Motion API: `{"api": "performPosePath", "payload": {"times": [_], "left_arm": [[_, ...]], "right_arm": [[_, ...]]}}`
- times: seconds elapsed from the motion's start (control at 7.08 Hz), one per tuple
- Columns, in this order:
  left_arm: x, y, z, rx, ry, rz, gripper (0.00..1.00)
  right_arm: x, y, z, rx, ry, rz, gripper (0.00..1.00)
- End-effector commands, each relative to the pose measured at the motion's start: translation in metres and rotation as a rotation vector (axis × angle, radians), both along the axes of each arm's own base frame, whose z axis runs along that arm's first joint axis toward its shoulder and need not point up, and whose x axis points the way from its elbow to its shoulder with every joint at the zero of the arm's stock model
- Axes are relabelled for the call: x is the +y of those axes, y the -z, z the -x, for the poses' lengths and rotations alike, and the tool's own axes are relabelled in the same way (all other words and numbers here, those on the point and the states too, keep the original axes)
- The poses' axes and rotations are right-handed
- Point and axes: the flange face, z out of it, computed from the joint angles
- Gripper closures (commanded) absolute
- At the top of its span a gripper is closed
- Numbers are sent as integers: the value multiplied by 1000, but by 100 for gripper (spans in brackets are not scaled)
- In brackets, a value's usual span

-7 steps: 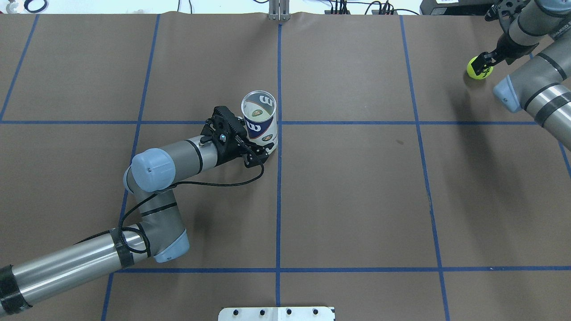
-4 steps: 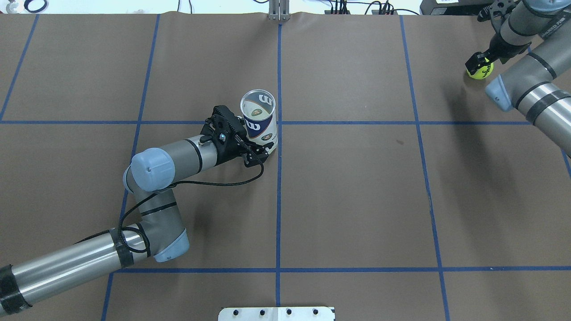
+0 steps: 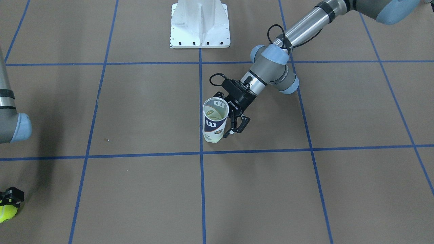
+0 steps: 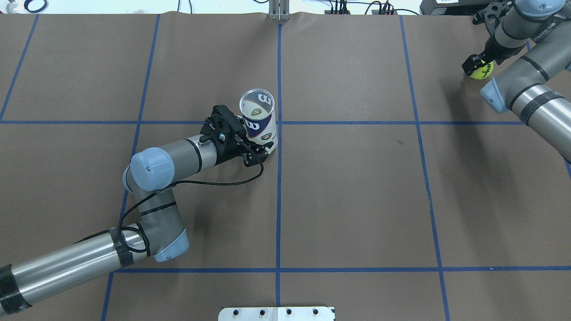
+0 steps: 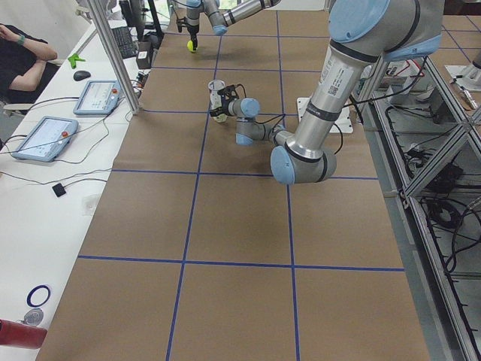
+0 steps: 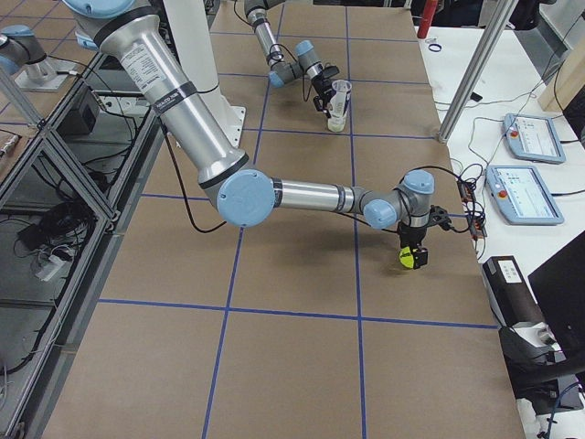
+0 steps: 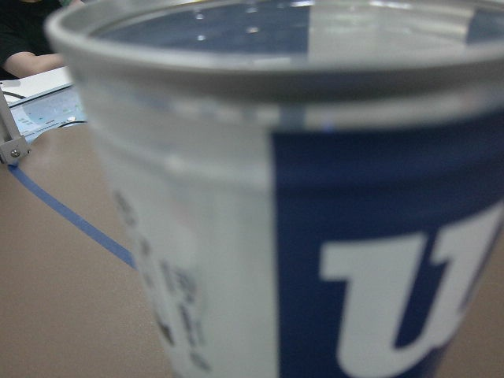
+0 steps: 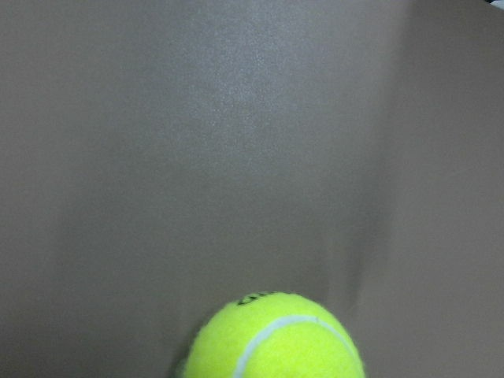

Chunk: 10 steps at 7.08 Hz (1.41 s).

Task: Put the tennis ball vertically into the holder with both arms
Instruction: 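Lower the right gripper onto the second ball and close it, then lift the second ball with the right gripper and swing it toward the can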

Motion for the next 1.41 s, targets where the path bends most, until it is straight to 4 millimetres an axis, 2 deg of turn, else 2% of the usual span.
{"api": "performPosePath", "payload": {"times": [0.0,0.14,0.28,0.42,0.57,0.71,0.85,0.99,1.13,1.27], "left_arm": [[1,0,0,0,-1,0,1],[0,-1,0,-2,1,1,1],[-1,-1,1,-2,2,1,1],[0,-6,1,-6,1,3,1],[0,-5,2,-5,1,2,1],[0,-5,2,-5,1,2,1],[0,-5,2,-5,1,2,1],[2,-4,1,-1,-3,5,1],[3,-4,0,1,-5,8,1],[4,-4,-1,2,-6,9,1]], "right_arm": [[-4,8,2,-5,0,-12,99],[-13,33,1,-18,-4,-49,100],[-37,84,-16,-42,-39,-91,100],[-46,127,-16,-53,-48,-101,100],[-53,178,-10,-114,-82,-96,100],[-46,241,3,-262,-152,-45,100],[-22,301,13,-349,-181,18,100],[16,361,39,-371,-176,63,100],[52,411,61,-439,-183,104,100],[78,439,75,-500,-193,141,100]]}}
